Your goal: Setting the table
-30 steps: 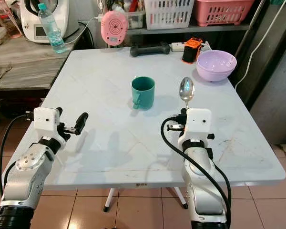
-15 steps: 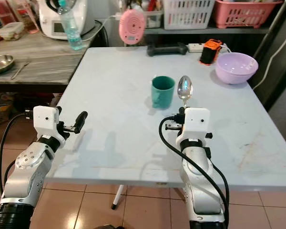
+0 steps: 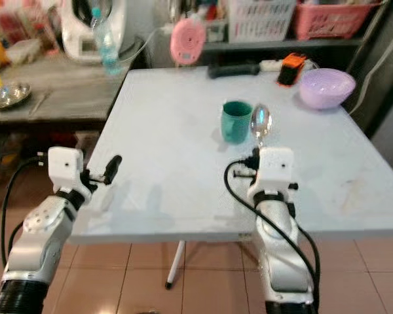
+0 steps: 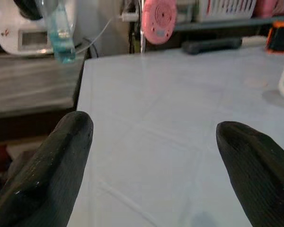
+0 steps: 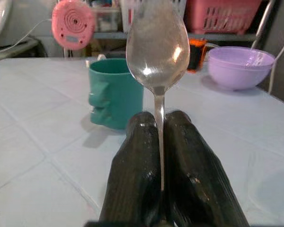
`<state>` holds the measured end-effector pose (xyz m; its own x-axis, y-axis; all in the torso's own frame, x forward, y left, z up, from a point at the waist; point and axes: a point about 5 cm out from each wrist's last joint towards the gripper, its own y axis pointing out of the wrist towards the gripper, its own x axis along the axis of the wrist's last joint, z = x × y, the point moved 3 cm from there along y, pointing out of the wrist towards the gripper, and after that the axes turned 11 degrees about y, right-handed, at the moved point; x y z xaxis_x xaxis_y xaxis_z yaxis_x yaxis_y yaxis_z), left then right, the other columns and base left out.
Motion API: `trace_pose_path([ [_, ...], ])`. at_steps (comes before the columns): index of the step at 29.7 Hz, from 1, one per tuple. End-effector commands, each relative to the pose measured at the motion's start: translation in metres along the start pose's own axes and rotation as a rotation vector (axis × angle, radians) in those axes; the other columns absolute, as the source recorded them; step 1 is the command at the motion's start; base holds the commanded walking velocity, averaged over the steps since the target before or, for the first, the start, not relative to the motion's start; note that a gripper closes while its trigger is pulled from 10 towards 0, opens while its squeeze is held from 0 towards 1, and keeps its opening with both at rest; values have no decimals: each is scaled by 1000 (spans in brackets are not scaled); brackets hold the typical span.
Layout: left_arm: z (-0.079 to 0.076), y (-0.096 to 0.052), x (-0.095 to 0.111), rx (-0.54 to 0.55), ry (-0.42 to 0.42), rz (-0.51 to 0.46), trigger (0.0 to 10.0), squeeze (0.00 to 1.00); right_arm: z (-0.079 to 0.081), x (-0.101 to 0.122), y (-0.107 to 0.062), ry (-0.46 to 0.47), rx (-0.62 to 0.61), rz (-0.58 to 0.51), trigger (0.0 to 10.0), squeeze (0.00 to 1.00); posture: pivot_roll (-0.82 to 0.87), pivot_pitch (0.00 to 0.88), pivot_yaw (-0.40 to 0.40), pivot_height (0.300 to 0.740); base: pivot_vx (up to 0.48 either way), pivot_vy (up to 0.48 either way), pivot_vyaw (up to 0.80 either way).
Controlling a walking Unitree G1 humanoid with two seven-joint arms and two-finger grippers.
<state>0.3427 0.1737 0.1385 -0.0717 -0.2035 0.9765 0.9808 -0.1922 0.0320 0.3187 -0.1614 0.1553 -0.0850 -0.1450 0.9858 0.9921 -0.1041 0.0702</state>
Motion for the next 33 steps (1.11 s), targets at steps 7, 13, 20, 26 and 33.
trace_pose_path([
  [7, 6, -1, -3, 7, 15, 10, 10000, 0, 7, 5, 1, 6, 14, -27, 10000, 0, 37, 38, 62, 740, 0, 369, 0],
  [13, 5, -1, -3, 2, 16, 7, 10000, 0, 3, 7, 3, 5, 1, -33, 10000, 0, 38, 39, 63, 740, 0, 372, 0],
  [20, 6, -1, -3, 0, 19, 9, 10000, 0, 1, 8, 5, 3, -10, -40, 10000, 0, 40, 41, 65, 740, 0, 381, 0],
  [26, 6, -1, -4, 0, 20, 10, 10000, 0, 1, 8, 5, 5, -15, -42, 10000, 0, 38, 41, 67, 740, 0, 382, 0],
  [33, 6, 1, -3, -3, 20, 10, 10000, 0, 0, 9, 5, 6, -18, -45, 10000, 0, 37, 43, 66, 740, 0, 380, 0],
])
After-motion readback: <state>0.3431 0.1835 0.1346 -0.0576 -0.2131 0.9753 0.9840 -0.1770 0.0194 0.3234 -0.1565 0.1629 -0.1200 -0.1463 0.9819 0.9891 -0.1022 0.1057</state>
